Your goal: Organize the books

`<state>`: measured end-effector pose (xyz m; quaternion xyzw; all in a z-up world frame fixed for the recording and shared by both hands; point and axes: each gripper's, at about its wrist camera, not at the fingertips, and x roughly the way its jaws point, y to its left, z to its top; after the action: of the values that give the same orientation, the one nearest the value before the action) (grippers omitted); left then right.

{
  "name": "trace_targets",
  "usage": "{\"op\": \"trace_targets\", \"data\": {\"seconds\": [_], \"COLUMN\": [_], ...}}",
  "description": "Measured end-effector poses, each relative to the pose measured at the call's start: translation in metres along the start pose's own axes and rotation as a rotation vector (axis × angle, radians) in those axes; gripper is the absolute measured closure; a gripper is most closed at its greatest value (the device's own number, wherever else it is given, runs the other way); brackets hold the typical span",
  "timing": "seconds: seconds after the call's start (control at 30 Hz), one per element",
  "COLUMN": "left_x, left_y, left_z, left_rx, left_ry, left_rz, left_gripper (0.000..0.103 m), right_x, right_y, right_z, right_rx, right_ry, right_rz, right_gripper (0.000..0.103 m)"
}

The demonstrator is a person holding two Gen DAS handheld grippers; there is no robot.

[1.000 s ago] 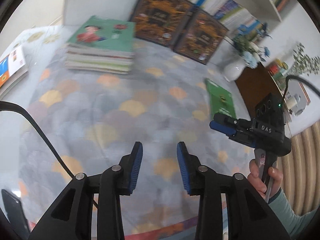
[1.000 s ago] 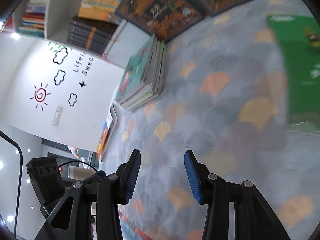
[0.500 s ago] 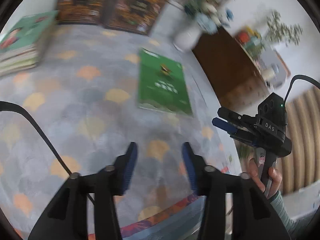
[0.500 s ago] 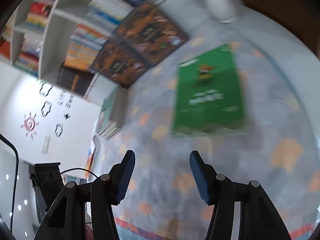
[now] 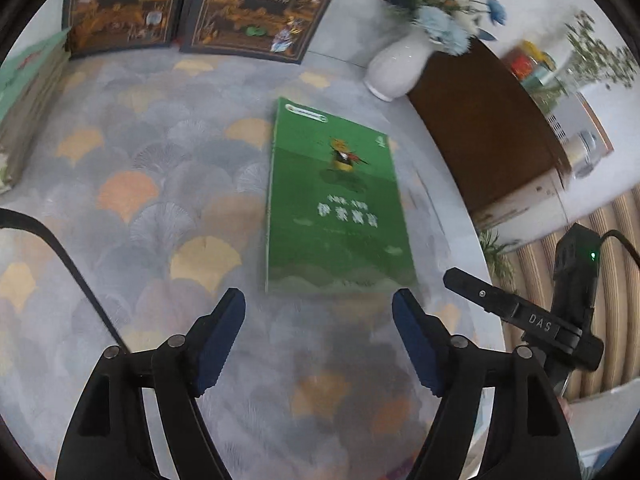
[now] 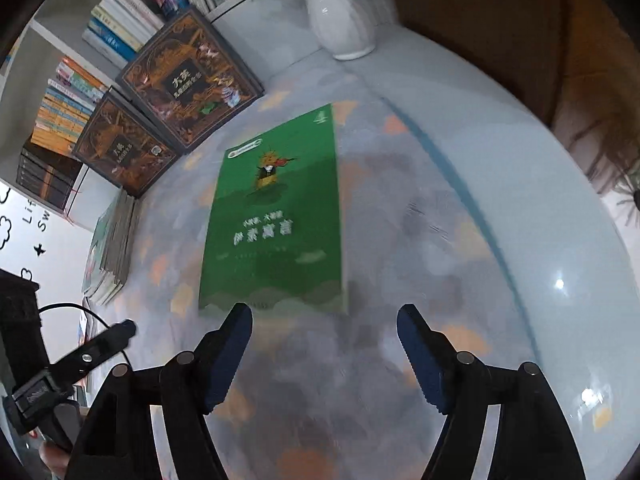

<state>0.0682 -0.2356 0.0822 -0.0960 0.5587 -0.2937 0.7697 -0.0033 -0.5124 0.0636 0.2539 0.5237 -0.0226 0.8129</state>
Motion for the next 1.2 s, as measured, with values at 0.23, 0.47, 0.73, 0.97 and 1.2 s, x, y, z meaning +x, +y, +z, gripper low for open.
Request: {"op": "trace_targets", "data": {"seconds": [0.23, 0.47, 0.73, 0.97, 1.2], "left_x": [0.048, 0.074, 0.043, -0.011, -0.051], "left_y": [0.024, 0.024, 0.038, 0.087, 0.12], "left_z": [0.033, 0.039, 0.006, -0.066, -0.124], "left_rx": [-0.1, -0.089, -0.105, -0.271, -0.39], "left_ry": [0.03, 0.084, 0.106, 0.073, 0.033], "left_rz": [0.023, -0.019, -0.059, -0.018, -0.01], "left_gripper": [0.071, 0.06, 0.06, 0.06, 0.06], "right_x": [0.038, 0.065, 0.055, 0.058, 0.056], "right_y": [0.001, 0.004, 0.023, 0.07, 0.111], "right_z": [0.032, 0.04, 0.014, -0.057, -0.109], "right_rx": [-0.016, -0.047, -0.17, -0.279, -0.492], "right_ry": [-0.045, -0.003, 0.042, 0.133, 0.24], "right_rz": [-0.07, -0.035, -0.01, 0.074, 0.09], "right_gripper": [0.055, 0.054, 0.053, 0.046, 0.044]}}
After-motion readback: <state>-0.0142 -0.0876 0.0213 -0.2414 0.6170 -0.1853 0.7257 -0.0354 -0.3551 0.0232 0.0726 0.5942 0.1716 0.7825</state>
